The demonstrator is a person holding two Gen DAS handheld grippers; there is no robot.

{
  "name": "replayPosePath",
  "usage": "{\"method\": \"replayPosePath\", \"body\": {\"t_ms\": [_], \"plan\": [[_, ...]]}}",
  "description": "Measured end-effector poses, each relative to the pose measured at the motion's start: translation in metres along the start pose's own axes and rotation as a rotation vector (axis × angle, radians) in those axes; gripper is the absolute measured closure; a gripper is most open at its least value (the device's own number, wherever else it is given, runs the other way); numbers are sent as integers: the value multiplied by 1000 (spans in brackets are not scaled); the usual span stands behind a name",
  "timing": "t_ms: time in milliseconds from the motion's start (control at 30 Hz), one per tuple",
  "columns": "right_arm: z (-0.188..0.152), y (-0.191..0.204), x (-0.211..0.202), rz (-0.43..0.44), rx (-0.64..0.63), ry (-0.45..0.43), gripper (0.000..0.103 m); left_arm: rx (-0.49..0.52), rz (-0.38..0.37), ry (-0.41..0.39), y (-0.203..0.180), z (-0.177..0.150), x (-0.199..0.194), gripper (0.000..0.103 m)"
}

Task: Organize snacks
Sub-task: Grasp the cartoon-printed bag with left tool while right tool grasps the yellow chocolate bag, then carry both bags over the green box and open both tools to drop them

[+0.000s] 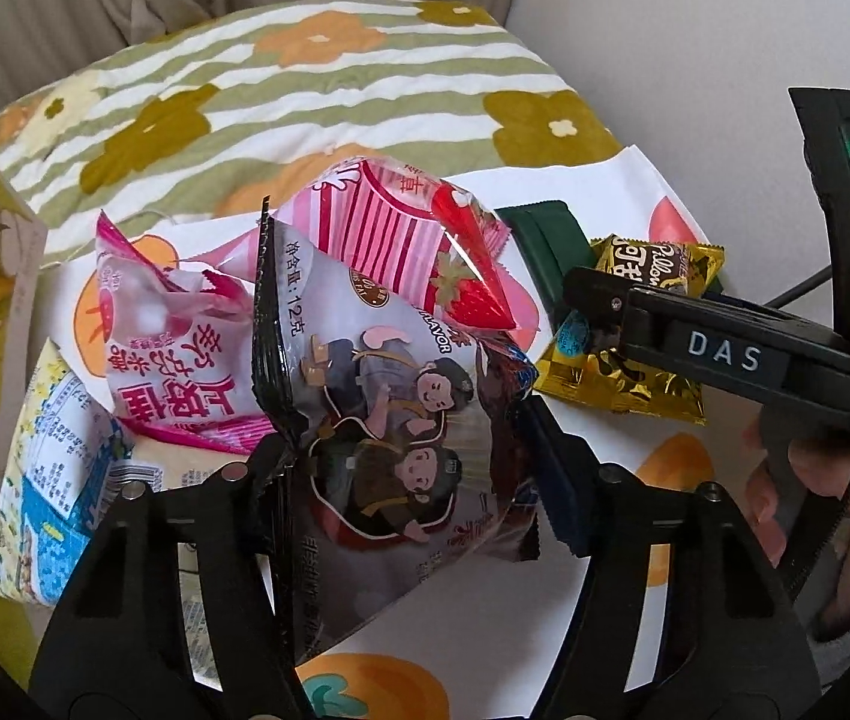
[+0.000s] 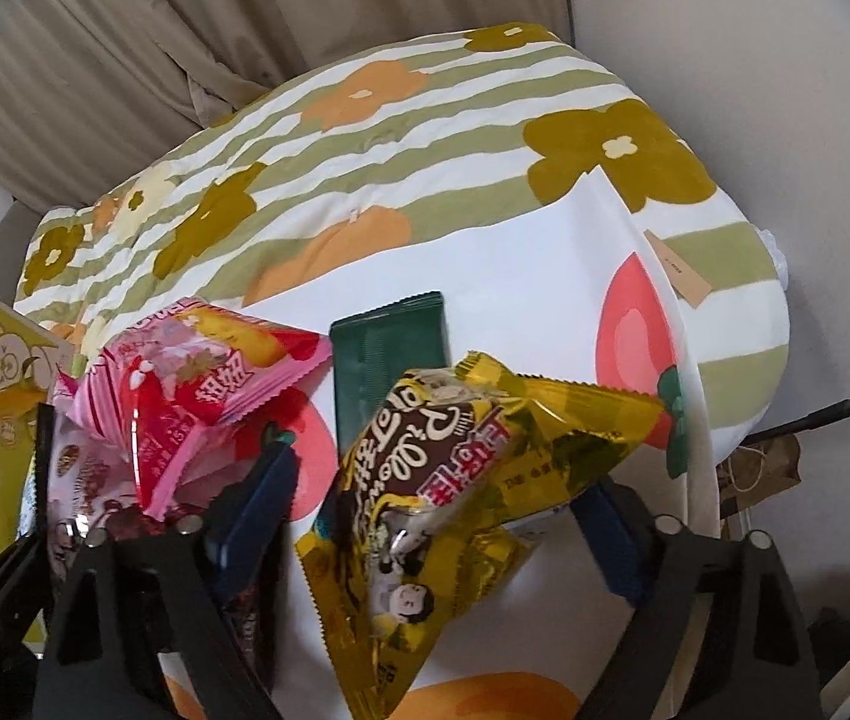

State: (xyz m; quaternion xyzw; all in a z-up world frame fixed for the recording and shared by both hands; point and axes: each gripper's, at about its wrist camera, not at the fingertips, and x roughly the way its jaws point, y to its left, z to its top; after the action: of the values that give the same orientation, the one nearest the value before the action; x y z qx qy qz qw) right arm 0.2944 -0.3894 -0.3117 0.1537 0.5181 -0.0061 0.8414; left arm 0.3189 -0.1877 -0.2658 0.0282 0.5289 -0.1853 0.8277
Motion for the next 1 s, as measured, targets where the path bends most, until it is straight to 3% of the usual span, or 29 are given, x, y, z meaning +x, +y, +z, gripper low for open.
{"method": "replayPosePath", "body": {"t_ms": [333,667,1000], "plan": [[-5,-7,-8,-26,-1,-37,46,31,4,-13,-5,-9,-16,43],[-16,0,-44,-16,-27,-87,48,26,9,-50,-9,-16,-49,43],[-12,42,-121,46,-191,-192,48,-47,57,-179,15,-12,-140,43]]}}
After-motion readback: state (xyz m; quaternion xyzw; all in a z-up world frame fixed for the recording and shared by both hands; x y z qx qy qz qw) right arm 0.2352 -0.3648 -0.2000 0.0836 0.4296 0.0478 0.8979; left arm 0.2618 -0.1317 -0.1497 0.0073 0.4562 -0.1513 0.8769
